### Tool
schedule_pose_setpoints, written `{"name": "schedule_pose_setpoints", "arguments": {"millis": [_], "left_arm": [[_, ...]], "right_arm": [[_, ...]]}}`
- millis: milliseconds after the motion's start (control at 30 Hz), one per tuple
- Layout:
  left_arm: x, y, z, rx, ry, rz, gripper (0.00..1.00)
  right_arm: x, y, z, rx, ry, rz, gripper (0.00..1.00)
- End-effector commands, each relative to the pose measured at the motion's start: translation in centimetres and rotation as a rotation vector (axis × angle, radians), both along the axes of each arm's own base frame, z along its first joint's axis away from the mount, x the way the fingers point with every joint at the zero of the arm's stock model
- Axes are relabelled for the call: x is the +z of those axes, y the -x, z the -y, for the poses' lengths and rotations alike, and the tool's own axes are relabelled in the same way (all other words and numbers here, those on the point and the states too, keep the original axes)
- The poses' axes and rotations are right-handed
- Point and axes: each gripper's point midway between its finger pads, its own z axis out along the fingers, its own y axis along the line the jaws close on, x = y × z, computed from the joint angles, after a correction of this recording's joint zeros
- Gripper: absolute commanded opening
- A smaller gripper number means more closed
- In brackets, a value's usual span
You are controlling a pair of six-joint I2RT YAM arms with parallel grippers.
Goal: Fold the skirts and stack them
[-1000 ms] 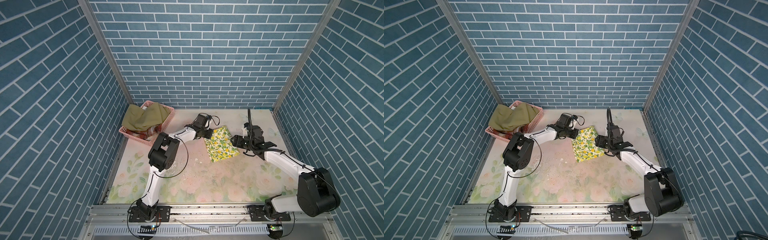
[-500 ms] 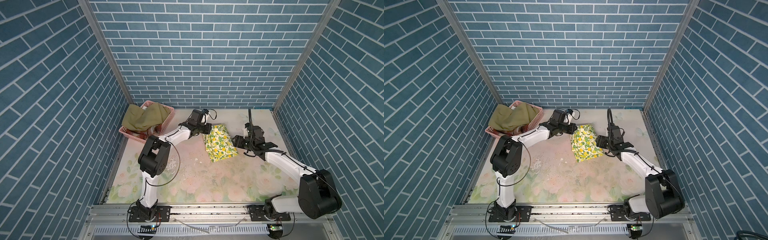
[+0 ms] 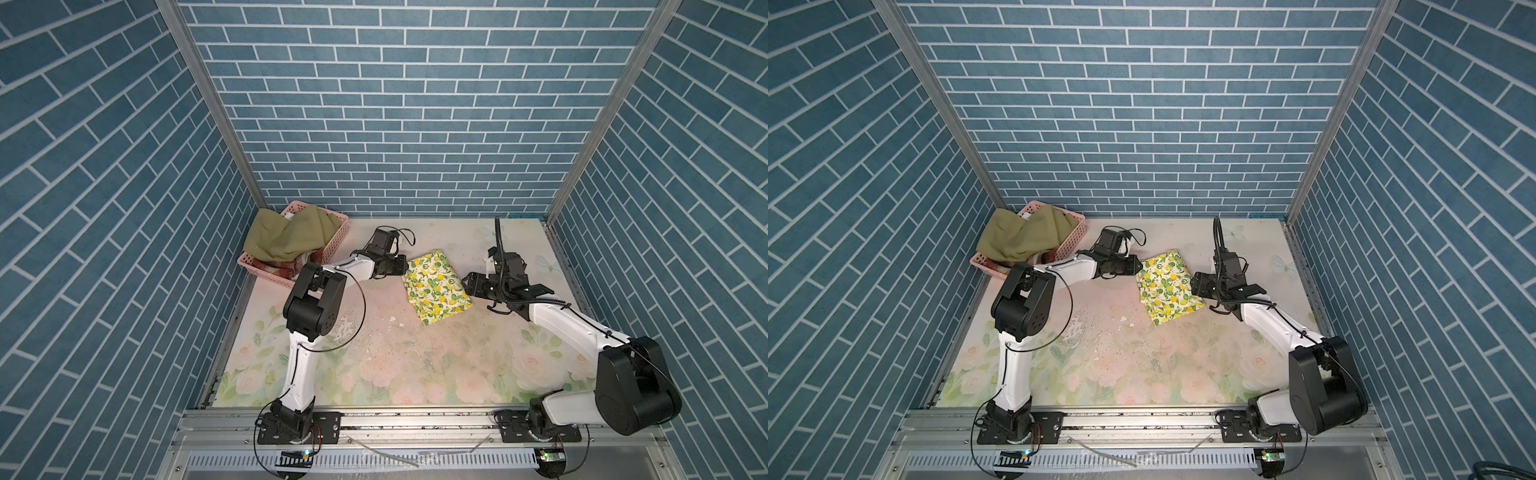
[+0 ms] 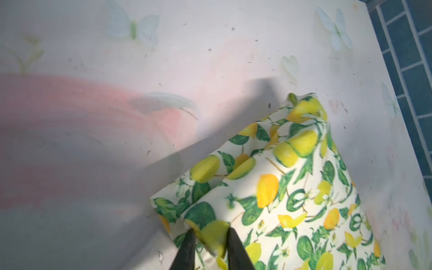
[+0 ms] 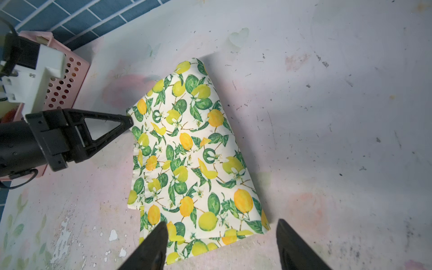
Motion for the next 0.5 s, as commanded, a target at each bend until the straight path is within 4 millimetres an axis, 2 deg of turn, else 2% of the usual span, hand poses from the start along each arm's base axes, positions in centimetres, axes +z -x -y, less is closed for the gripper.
{"name": "schedule_pose_setpoints", "arguments": {"millis": [0,100,267,400,467], "left_arm": [[0.3,-0.7,-0.3,0.014,-0.013,0.001,0.45],[2.1,-0.6,-0.2,0.012,0.008,0.03,0.59],[4.9,0.2,-0.3,0.009,0.045,0.074,0.68],[5.3,1.2,-0.6,0.02,0.054,0.074,0.71],[5.0,2.0,0.0,0.0,0.04,0.074,0.72]], "right_arm": [[0.2,-0.9,-1.1,0.057,0.005,0.006,0.74],[0.3,-1.6,-1.2,0.064,0.015,0.011,0.76],[0.3,-3.8,-1.8,0.107,-0.009,0.002,0.84],[-0.3,-5.6,-2.5,0.152,-0.015,-0.016,0.86],[-0.7,-6.4,-2.6,0.161,-0.024,-0.017,0.86]]}}
